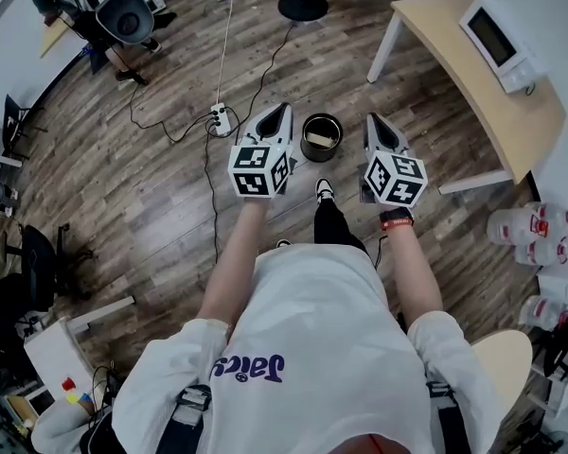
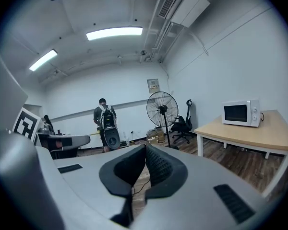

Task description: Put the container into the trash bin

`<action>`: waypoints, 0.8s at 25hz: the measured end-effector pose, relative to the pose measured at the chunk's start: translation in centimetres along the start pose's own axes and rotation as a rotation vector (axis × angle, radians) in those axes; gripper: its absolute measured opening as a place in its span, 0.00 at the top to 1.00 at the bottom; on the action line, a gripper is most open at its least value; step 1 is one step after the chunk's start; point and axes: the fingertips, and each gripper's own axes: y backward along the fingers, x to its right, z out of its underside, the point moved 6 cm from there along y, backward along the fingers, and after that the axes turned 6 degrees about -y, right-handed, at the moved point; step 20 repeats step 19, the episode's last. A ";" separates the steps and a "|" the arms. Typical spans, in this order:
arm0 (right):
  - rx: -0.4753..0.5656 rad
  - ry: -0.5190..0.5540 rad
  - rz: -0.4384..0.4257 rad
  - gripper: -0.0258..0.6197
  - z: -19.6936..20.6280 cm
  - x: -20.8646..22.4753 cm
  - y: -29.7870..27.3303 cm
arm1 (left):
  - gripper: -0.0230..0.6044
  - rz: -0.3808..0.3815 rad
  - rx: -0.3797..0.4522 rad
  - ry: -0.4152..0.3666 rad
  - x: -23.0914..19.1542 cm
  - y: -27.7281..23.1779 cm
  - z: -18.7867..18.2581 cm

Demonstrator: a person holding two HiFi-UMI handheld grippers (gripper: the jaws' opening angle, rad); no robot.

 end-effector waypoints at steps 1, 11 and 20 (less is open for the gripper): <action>0.003 -0.001 0.001 0.94 0.0 -0.1 0.4 | 0.93 0.002 0.017 0.019 0.2 0.3 -0.5; 0.006 0.021 -0.023 0.94 0.4 -1.4 1.6 | 0.93 -0.006 0.016 0.001 0.6 2.3 -0.3; -0.170 -0.029 -0.054 0.94 5.7 1.0 -0.6 | 0.93 0.029 -0.115 0.044 0.0 2.7 6.8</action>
